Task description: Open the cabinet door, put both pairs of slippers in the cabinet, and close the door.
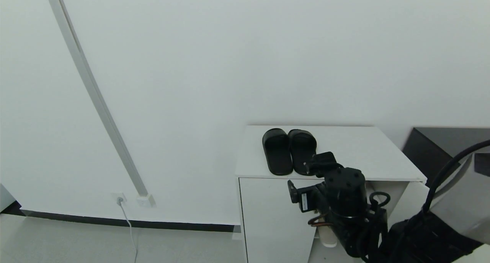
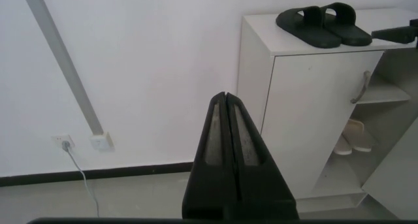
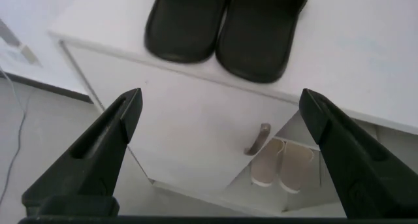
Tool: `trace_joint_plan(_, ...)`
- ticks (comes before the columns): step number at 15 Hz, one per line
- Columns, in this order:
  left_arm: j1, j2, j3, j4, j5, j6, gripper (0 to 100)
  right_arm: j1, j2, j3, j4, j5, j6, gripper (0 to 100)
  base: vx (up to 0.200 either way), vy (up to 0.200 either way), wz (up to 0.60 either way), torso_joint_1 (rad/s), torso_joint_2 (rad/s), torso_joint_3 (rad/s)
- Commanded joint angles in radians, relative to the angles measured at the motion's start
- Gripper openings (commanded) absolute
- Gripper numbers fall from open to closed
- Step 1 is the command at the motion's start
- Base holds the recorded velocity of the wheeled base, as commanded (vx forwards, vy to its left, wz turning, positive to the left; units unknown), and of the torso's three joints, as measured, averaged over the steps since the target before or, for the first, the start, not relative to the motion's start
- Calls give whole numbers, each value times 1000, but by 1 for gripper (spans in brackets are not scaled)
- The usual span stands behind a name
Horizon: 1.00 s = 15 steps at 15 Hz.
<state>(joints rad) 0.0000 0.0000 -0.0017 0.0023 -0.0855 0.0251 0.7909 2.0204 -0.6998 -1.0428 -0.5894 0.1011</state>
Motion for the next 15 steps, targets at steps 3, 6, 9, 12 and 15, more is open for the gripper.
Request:
trace_joint_plan(3, 0, 2, 0, 1, 0, -1, 0, -7, -109, -408, 590, -4, 206, 100, 0, 0, 0, 0, 0, 0)
trace_joint_plan(6, 0, 2, 0, 1, 0, 1, 0, 19, -126, -497, 753, -13, 262, 100, 0, 0, 0, 0, 0, 0)
trace_joint_plan(9, 0, 2, 0, -1, 1, -1, 0, 27, -123, -492, 756, -32, 262, 100, 0, 0, 0, 0, 0, 0)
trace_joint_plan(12, 0, 2, -1, 1, 0, -1, 0, 27, -115, -458, 750, -29, 266, 100, 200, 0, 0, -6, -2, 1)
trace_joint_plan(15, 0, 2, 0, 1, 0, -1, 0, 28, -69, -414, 742, -32, 309, 100, 200, 0, 0, 1, -3, -2)
